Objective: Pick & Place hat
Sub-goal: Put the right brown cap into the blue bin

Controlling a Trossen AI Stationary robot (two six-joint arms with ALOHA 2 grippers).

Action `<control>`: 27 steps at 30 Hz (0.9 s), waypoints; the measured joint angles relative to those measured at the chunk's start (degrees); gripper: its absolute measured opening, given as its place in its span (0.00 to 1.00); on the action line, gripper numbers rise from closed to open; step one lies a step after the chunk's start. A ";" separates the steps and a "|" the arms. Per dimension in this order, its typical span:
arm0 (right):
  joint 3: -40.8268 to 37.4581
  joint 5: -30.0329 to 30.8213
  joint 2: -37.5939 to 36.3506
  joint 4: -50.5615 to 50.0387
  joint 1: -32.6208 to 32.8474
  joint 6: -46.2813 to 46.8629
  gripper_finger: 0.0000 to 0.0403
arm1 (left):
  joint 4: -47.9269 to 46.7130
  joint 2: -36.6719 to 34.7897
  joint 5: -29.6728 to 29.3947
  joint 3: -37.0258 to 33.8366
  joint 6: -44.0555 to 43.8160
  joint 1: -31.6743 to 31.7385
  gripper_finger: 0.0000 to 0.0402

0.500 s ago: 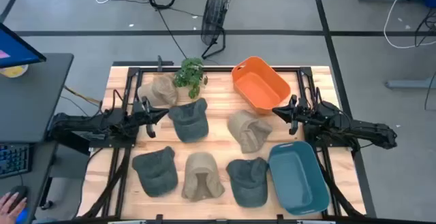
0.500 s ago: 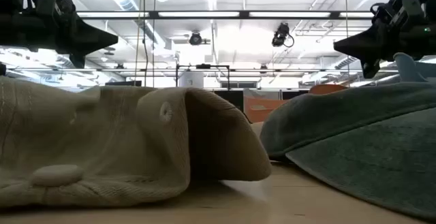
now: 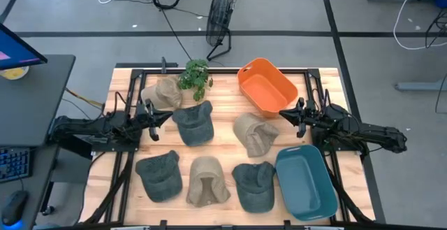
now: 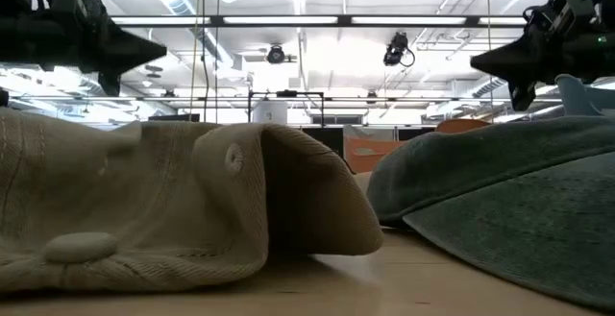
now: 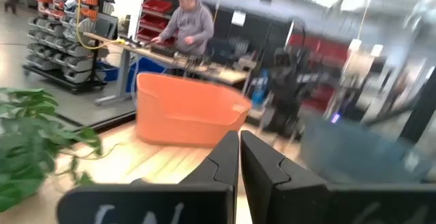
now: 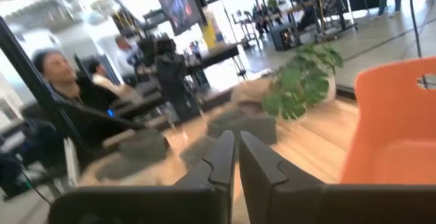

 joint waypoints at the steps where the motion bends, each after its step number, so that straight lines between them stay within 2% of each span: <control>1: 0.00 -0.05 0.00 1.89 0.00 0.61 0.07 | -0.39 -0.01 -0.06 0.76 -1.11 0.02 0.05; 5: 2.93 -0.61 0.00 4.00 0.00 0.64 0.07 | -2.81 1.29 0.08 6.84 -1.38 0.01 0.05; 12: 18.91 -0.66 5.52 -8.37 0.00 -4.99 0.07 | -16.15 11.25 0.11 23.57 -1.51 0.02 0.05; 21: 42.88 -3.65 26.77 -26.27 0.02 -13.34 0.07 | -35.00 26.74 0.22 43.80 -3.09 -0.01 0.06; 24: 49.40 -3.65 33.98 -31.51 0.02 -16.24 0.08 | -39.41 31.31 0.22 48.36 -3.14 0.02 0.10; 27: 54.88 -3.65 40.34 -36.22 0.02 -18.66 0.12 | -41.61 35.35 0.16 51.60 -2.79 0.00 0.19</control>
